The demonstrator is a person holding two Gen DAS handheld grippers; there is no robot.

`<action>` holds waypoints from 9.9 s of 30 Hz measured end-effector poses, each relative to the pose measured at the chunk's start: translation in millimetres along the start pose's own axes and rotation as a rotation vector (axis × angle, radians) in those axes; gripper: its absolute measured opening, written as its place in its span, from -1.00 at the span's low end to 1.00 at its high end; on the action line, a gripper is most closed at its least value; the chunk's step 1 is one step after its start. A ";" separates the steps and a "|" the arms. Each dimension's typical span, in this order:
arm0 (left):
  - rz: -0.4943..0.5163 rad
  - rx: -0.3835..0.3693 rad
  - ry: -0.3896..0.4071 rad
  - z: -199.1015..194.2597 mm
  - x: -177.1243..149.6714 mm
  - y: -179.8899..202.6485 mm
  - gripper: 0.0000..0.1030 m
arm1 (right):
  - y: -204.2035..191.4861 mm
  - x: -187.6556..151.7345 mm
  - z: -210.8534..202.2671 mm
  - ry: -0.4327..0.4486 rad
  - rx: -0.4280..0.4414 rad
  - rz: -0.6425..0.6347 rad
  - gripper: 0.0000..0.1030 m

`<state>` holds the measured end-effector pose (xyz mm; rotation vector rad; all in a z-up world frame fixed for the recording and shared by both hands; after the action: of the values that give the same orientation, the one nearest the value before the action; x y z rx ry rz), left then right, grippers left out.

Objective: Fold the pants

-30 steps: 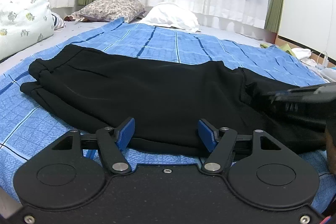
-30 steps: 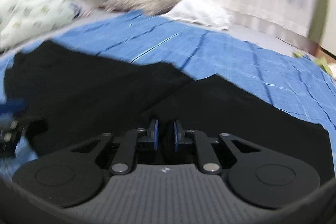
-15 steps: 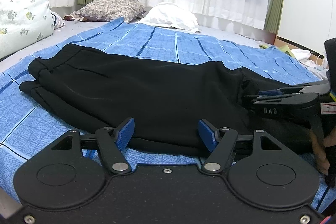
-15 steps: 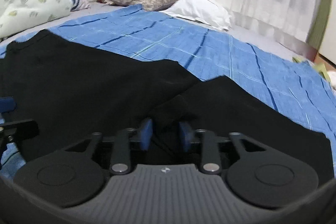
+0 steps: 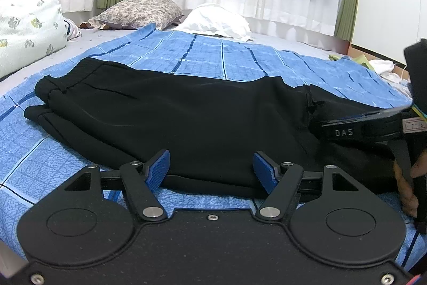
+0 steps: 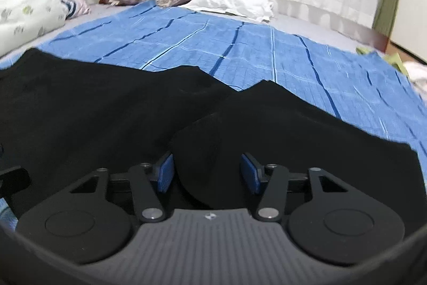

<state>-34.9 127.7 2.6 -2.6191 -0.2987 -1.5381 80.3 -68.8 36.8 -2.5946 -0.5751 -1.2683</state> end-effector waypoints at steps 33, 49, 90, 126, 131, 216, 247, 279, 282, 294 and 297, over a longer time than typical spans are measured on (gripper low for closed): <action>-0.112 0.000 -0.060 -0.8 17.6 -13.8 0.34 | -48.3 -34.6 -60.3 0.057 0.338 0.017 0.46; 0.049 -0.124 0.003 -20.6 25.0 87.2 0.32 | 65.0 -78.4 -136.3 0.165 -0.077 0.186 0.68; -0.166 0.239 -0.050 -6.6 46.5 -52.0 0.87 | -26.1 -39.3 -77.0 0.178 0.089 -0.008 1.00; -0.519 0.384 -0.111 102.6 58.6 -161.4 0.98 | -35.9 -51.0 -45.2 0.102 0.149 0.025 1.00; -0.557 0.375 -0.090 104.7 58.7 -166.9 0.98 | -35.9 -51.0 -45.1 0.102 0.149 0.025 1.00; 0.185 -0.061 -0.076 -28.6 4.7 101.3 -0.03 | 115.7 -95.2 -145.2 0.206 -0.349 0.400 -0.67; 0.185 -0.031 -0.140 154.7 88.6 182.8 -0.67 | 125.8 -25.0 -63.7 0.047 -0.243 0.156 0.30; 0.061 -0.109 -0.391 91.4 113.3 76.3 -0.27 | 26.0 -36.6 -103.7 0.150 0.070 0.015 0.68; 0.097 -0.134 -0.405 68.0 95.6 66.6 -0.27 | 10.2 -38.9 -98.7 0.136 0.093 -0.004 0.68; 0.221 -0.135 -0.390 10.8 34.9 71.4 -0.26 | 18.3 -43.5 -104.0 0.118 0.091 0.062 0.68; 0.253 -0.130 -0.377 0.4 33.1 73.1 -0.26 | 19.1 -38.2 -98.4 0.122 0.108 0.098 0.68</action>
<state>-3.2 60.4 32.8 -2.8998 0.1124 -1.0157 -3.0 -129.3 66.8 -2.4071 -0.4738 -1.3151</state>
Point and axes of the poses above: each gripper's, at about its wrist camera, not at the fingertips, and z roughly the way its jaws point, y to its right, x to its top, the point moved 1 cm from there along z, roughly the way its jaws point, and after that the axes turned 10 degrees about x, right-handed, at the moved point
